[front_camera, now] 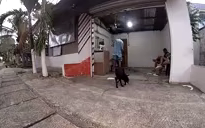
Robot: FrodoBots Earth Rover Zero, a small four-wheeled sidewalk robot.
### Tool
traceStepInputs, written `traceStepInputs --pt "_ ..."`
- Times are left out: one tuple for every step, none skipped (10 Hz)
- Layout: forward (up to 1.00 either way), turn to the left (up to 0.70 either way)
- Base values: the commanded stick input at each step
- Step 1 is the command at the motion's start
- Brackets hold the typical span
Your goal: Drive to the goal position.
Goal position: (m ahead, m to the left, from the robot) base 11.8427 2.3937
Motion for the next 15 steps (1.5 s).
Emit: traceStepInputs --pt "0.0 0.45" --pt "0.0 0.45" --pt "0.0 0.45" --pt "0.0 0.45" --pt "0.0 0.45" --pt "0.0 0.45" --pt "0.0 0.45" --pt "0.0 0.45" --pt "0.0 0.45" --pt "0.0 0.45" --pt "0.0 0.45" --pt "0.0 0.45" --pt "0.0 0.45" --pt "0.0 0.45" --pt "0.0 0.45"
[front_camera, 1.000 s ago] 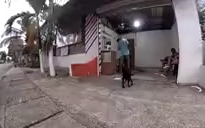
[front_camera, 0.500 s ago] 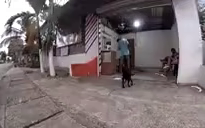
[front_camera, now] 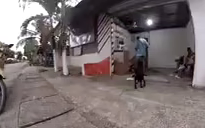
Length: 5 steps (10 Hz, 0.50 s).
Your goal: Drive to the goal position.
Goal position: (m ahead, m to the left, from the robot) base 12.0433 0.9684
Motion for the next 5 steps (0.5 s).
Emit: traceStepInputs --pt "0.0 0.45" --pt "0.0 0.45" --pt "0.0 0.45" --pt "0.0 0.45" --pt "0.0 0.45"
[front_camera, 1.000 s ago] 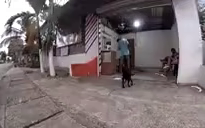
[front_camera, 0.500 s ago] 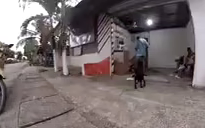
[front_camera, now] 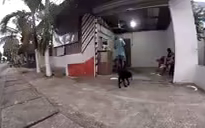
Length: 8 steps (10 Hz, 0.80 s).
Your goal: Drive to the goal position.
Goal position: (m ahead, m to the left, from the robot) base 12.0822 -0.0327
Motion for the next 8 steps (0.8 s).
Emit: traceStepInputs --pt "0.0 0.45" --pt "0.0 0.45" --pt "0.0 0.45" --pt "0.0 0.45" --pt "0.0 0.45" --pt "0.0 0.45" --pt "0.0 0.45" --pt "0.0 0.45"
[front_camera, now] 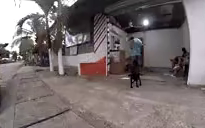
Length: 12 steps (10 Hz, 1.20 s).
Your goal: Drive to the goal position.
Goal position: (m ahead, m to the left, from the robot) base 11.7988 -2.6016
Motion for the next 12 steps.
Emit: traceStepInputs --pt "0.0 0.45" --pt "0.0 0.45" --pt "0.0 0.45" --pt "0.0 0.45" --pt "0.0 0.17" --pt "0.0 0.0" --pt "0.0 0.0" --pt "0.0 0.0" --pt "0.0 0.0" --pt "0.0 0.0" --pt "0.0 0.0" --pt "0.0 0.0"
